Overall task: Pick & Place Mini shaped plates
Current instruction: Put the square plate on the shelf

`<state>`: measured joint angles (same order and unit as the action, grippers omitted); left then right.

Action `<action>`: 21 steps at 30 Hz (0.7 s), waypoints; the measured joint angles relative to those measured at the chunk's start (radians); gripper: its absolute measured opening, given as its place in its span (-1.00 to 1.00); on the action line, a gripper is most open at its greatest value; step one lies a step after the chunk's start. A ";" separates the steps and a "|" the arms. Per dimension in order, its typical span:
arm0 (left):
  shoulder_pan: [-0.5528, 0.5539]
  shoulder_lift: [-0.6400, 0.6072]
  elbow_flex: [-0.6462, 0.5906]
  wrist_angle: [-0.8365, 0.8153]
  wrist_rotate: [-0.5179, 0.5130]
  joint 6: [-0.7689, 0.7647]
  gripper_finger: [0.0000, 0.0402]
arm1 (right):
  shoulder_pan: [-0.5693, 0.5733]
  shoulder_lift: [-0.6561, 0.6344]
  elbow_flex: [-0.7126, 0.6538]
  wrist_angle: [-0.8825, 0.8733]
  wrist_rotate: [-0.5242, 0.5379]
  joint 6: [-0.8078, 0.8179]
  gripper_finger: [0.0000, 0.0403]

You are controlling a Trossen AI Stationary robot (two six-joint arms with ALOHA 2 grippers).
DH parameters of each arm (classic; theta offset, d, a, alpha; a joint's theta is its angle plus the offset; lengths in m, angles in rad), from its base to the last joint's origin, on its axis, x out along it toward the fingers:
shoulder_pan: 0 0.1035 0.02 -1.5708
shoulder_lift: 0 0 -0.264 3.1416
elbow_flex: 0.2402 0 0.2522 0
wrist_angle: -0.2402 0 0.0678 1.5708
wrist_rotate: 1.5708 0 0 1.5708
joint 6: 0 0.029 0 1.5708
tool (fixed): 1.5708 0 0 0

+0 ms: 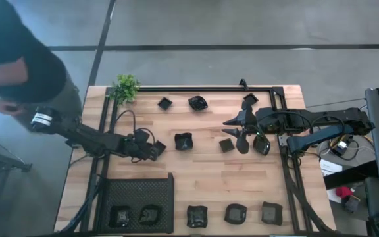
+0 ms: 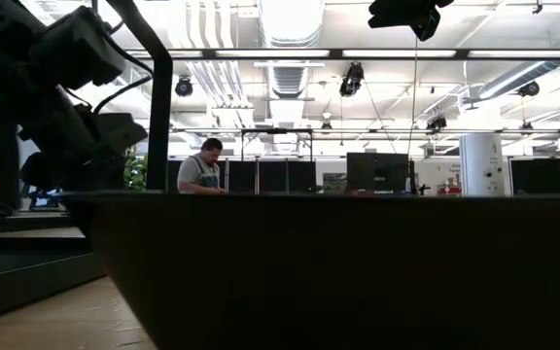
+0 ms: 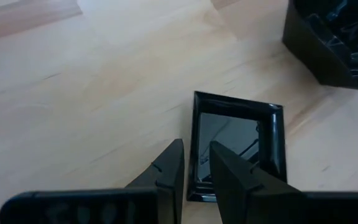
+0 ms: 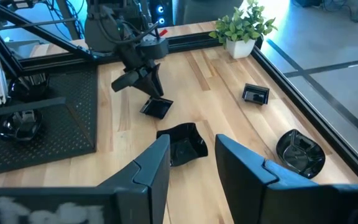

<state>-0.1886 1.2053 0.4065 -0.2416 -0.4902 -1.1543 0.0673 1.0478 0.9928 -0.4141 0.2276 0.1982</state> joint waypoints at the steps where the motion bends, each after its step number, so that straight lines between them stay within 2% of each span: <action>1: 0.000 0.000 0.000 0.004 0.000 0.000 -0.66 | 0.000 0.000 0.000 0.000 0.000 0.000 -0.39; 21: 0.000 0.100 -0.003 0.077 0.010 -0.006 -0.69 | 0.000 0.000 0.000 0.000 0.000 0.000 -0.39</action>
<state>-0.1886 1.3050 0.4034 -0.1645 -0.4807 -1.1606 0.0673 1.0477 0.9928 -0.4143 0.2279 0.1978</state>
